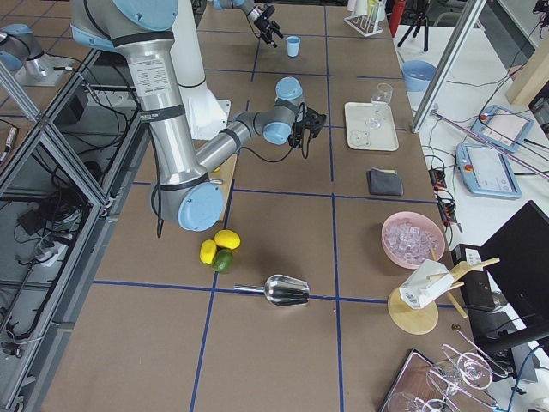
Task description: Pour ice into bowl
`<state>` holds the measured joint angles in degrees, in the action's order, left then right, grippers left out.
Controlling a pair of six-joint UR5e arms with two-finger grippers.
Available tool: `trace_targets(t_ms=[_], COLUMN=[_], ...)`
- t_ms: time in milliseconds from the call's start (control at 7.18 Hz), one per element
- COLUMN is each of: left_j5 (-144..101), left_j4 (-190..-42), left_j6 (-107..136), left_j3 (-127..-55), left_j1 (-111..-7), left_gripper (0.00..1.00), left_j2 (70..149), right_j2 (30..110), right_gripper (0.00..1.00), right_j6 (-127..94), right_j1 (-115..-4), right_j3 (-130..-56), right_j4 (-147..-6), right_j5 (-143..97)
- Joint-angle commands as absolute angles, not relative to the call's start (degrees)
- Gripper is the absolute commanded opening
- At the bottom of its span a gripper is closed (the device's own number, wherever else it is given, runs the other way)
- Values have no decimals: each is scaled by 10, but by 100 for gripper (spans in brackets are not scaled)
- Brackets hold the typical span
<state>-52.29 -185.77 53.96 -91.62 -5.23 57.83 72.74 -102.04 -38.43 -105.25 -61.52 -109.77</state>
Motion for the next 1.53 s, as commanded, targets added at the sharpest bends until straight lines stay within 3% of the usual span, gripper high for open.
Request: trace_targets(t_ms=[0, 557, 835, 1392], left_j5=[-642, -920, -1037, -1099], left_j4=[-1923, -1909, -1829, -1684], left_j6=[453, 298, 252, 111], left_j3=[-925, -908, -911, -914], left_j1=[-82, -342, -489, -619], left_gripper=[100, 100, 100, 100], left_j2=[520, 556, 610, 664], right_j2=[721, 707, 580, 441], right_gripper=[100, 100, 100, 99], right_j6=[-1021, -1020, -1013, -983], right_j1=[-364, -258, -216, -207], right_j3=[-1056, -1087, -1078, -902], right_j4=[-615, -647, -837, -860], right_j5=[-1097, -1096, -1048, -1000])
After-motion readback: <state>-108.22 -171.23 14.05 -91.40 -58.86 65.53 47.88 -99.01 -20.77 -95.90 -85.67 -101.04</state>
